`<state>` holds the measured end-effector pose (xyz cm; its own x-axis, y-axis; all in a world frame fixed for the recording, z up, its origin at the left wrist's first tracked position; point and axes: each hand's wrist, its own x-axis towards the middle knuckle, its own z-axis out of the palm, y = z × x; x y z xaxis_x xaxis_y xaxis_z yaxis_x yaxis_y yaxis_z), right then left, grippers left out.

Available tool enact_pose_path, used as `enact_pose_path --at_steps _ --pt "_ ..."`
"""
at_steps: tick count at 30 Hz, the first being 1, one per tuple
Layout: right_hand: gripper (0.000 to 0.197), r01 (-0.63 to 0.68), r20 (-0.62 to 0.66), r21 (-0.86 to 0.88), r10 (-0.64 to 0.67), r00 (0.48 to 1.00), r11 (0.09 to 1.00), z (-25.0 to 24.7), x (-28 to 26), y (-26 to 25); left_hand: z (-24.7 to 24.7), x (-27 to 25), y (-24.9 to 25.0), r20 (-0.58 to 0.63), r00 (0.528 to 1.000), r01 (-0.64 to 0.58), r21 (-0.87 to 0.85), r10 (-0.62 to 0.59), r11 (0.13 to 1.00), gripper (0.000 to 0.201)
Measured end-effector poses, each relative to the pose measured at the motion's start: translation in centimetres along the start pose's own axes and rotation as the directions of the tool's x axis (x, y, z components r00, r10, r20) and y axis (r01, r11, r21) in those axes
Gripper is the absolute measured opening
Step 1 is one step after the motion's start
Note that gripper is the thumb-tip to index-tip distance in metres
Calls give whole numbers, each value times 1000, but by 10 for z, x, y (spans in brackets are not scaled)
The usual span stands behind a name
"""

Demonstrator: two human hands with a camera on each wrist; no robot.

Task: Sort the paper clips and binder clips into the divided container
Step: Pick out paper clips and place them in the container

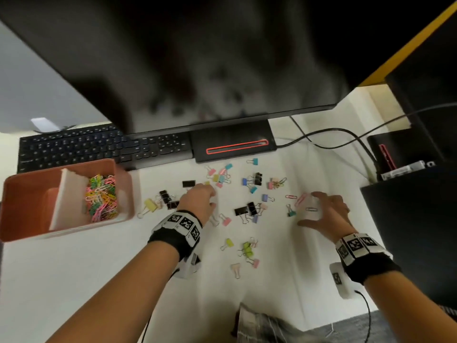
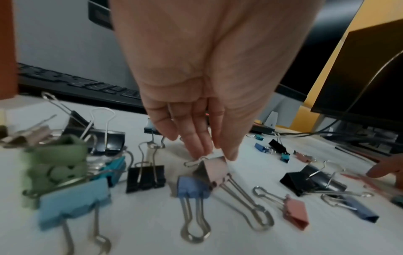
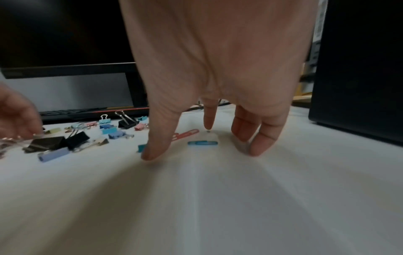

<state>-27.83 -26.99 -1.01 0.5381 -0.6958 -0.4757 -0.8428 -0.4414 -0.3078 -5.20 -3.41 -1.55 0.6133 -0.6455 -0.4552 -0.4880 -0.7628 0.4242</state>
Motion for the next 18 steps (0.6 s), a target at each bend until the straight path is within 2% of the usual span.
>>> enact_pose_path --at_steps 5,8,11,14,18 --pt "62 127 -2 90 -127 992 988 13 8 -4 -2 16 3 -8 998 70 67 -70 995 14" --pt "45 210 -14 164 -211 977 964 19 15 -14 -6 21 -2 -25 991 129 48 -128 990 14" --pt "32 317 -15 164 -319 948 934 25 21 -24 -8 21 -7 -15 987 157 42 -157 987 17" --pt "28 363 9 138 -367 930 922 27 27 -27 -5 18 -7 -11 992 126 54 -126 991 15" --pt "34 410 14 37 -410 912 912 20 27 -15 0 12 -6 -62 993 104 27 -103 994 4"
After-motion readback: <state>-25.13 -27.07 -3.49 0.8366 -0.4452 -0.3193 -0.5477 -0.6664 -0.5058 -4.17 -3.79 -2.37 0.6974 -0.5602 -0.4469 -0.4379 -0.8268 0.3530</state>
